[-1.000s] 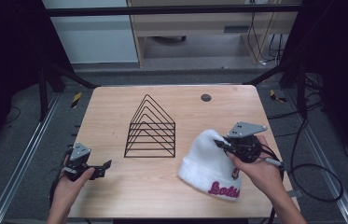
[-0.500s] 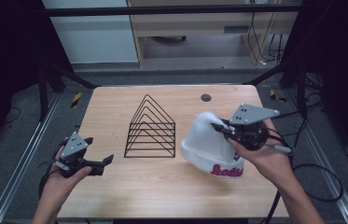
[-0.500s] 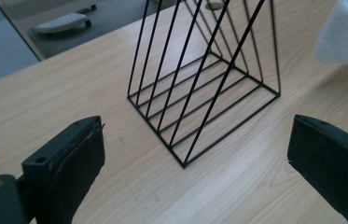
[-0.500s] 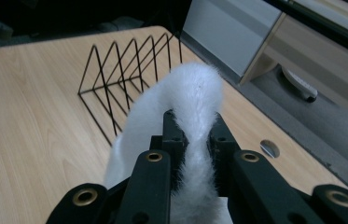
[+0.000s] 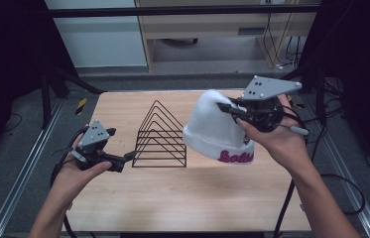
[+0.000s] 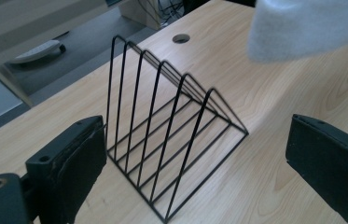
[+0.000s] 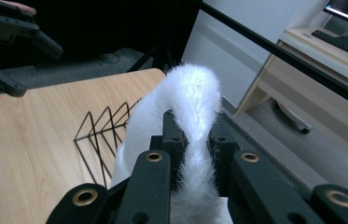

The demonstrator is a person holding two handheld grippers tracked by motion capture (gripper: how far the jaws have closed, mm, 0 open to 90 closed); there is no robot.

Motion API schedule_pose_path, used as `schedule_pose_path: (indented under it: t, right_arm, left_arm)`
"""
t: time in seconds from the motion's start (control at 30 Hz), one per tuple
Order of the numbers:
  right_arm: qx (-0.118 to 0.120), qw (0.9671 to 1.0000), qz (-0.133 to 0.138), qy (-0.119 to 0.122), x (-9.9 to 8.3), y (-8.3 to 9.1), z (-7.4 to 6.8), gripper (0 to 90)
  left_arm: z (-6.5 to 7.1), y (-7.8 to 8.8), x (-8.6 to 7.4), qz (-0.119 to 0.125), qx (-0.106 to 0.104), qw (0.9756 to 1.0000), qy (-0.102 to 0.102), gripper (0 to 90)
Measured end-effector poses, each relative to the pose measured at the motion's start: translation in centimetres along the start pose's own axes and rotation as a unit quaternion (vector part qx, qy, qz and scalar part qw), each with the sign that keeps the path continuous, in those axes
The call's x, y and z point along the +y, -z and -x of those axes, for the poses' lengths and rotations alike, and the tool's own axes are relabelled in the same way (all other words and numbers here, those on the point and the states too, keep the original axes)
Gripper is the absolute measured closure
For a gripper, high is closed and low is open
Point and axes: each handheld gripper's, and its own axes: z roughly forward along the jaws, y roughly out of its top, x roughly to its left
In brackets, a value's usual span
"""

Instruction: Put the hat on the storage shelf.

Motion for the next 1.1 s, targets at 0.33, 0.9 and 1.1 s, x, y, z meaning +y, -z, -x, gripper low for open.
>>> schedule_pose_path:
  t: [0.33, 0.9, 1.1]
  right_arm:
    - [0.011, 0.9995, 0.028, 0.005, 4.2, -1.4, 0.9, 81.4]
    - [0.036, 0.9983, 0.044, 0.014, 7.7, -4.7, 0.2, 81.4]
    - [0.046, 0.9975, 0.053, 0.010, 8.6, -5.7, -0.1, 81.3]
  left_arm:
    - [-0.4, -1.9, 3.9, 0.024, -0.043, 0.9988, -0.006, 5.8]
    - [-1.2, -4.7, 5.8, 0.024, -0.069, 0.9973, 0.007, 12.7]
    - [-2.1, -5.7, 5.7, 0.017, -0.068, 0.9972, 0.024, 19.3]
